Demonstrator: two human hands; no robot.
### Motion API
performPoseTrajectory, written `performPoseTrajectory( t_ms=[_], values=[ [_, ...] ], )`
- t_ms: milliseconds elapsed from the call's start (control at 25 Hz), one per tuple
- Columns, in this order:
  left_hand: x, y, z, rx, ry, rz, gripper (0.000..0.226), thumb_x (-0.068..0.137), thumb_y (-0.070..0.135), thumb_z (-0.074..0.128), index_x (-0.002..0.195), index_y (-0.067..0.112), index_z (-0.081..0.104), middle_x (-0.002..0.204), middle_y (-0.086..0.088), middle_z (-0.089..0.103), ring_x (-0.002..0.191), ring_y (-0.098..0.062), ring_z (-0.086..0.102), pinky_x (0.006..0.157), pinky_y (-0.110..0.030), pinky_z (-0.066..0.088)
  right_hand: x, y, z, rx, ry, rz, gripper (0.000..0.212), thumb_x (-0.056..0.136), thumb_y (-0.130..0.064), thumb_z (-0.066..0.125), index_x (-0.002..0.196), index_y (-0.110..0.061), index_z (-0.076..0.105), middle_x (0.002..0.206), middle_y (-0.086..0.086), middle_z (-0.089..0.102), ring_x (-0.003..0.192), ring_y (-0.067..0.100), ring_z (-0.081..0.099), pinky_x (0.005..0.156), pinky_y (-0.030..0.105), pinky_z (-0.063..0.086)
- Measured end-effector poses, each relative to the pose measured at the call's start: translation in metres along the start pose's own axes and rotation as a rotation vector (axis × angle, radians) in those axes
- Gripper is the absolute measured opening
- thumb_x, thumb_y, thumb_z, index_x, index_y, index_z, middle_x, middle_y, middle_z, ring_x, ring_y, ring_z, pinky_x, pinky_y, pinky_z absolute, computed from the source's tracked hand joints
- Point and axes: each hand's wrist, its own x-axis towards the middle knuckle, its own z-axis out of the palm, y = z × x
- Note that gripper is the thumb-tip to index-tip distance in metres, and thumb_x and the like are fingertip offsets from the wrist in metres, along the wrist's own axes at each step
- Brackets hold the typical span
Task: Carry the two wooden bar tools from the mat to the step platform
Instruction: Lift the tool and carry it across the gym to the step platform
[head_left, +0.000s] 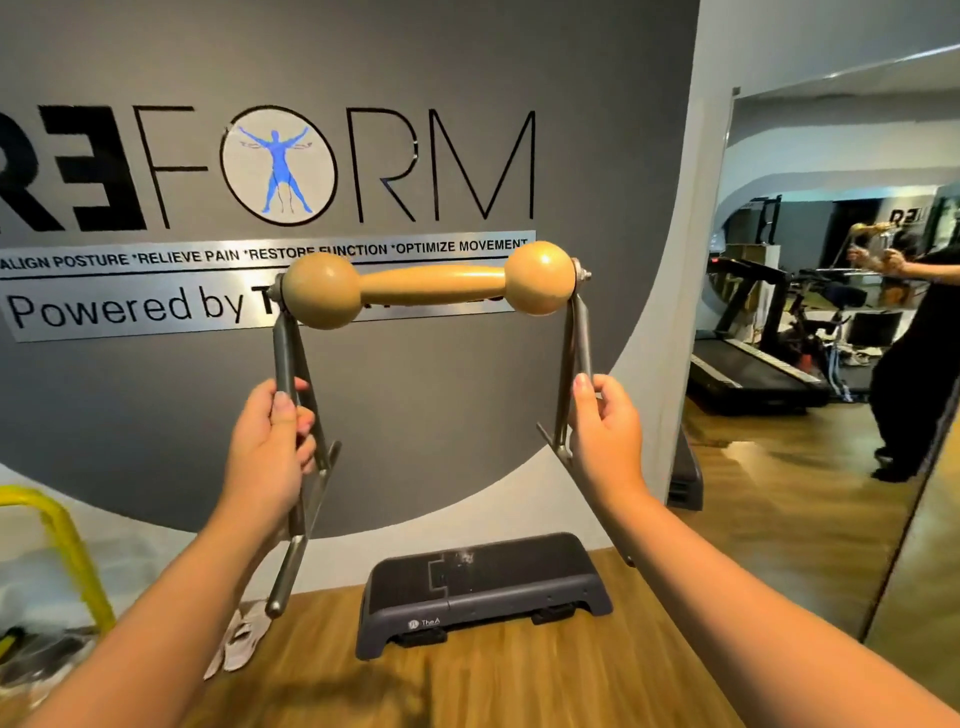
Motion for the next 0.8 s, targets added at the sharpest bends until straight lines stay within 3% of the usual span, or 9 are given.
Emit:
performPoseTrajectory(
  t_ms=[200, 360, 560, 680, 800],
  values=[
    [0.096, -0.072, 0.039, -0.019, 0.041, -0.070, 0.026, 0.111, 0.037, 0.037, 0.110, 0.040, 0.063, 0.073, 0.013, 0.056, 0.061, -0.003, 0.051, 0.065, -0.027, 0.046, 0.086, 0.081, 0.062, -0.028, -0.012, -0.014, 0.028, 0.107, -0.037, 0.049, 0.094, -0.016, 0.061, 0.078, 0.004, 0.059, 0.069, 0.012, 0.054, 0.060, 0.029, 0.049],
    [0.176, -0.148, 0.062, -0.023, 0.027, -0.117, 0.027, 0.112, 0.032, 0.035, 0.114, 0.034, 0.061, 0.073, 0.012, 0.053, 0.064, -0.002, 0.049, 0.066, -0.024, 0.045, 0.138, 0.154, 0.125, -0.065, -0.024, 0.006, 0.031, 0.107, -0.037, 0.048, 0.093, -0.012, 0.059, 0.079, 0.012, 0.057, 0.068, 0.013, 0.051, 0.059, 0.031, 0.047],
    [0.261, -0.240, 0.083, -0.001, 0.020, -0.124, 0.027, 0.112, 0.030, 0.033, 0.114, 0.031, 0.060, 0.076, 0.010, 0.051, 0.065, -0.001, 0.047, 0.063, -0.020, 0.045, 0.190, 0.237, 0.195, -0.067, -0.068, 0.061, 0.023, 0.106, -0.043, 0.044, 0.091, -0.027, 0.054, 0.074, -0.005, 0.050, 0.064, 0.006, 0.045, 0.054, 0.020, 0.042],
    [0.298, -0.296, 0.097, 0.051, 0.011, -0.126, 0.027, 0.113, 0.033, 0.031, 0.114, 0.032, 0.058, 0.078, 0.010, 0.050, 0.066, -0.002, 0.046, 0.062, -0.018, 0.045, 0.221, 0.283, 0.231, -0.037, -0.136, 0.152, 0.021, 0.104, -0.045, 0.040, 0.098, -0.032, 0.055, 0.073, -0.009, 0.047, 0.065, 0.008, 0.043, 0.056, 0.022, 0.040],
    [0.327, -0.355, 0.114, 0.077, -0.008, -0.120, 0.027, 0.113, 0.033, 0.030, 0.113, 0.031, 0.058, 0.074, 0.015, 0.049, 0.066, -0.001, 0.044, 0.062, -0.019, 0.044, 0.248, 0.338, 0.259, -0.005, -0.115, 0.206, 0.022, 0.107, -0.041, 0.036, 0.100, -0.028, 0.052, 0.082, 0.000, 0.046, 0.071, 0.011, 0.042, 0.066, 0.032, 0.039]
  ],
)
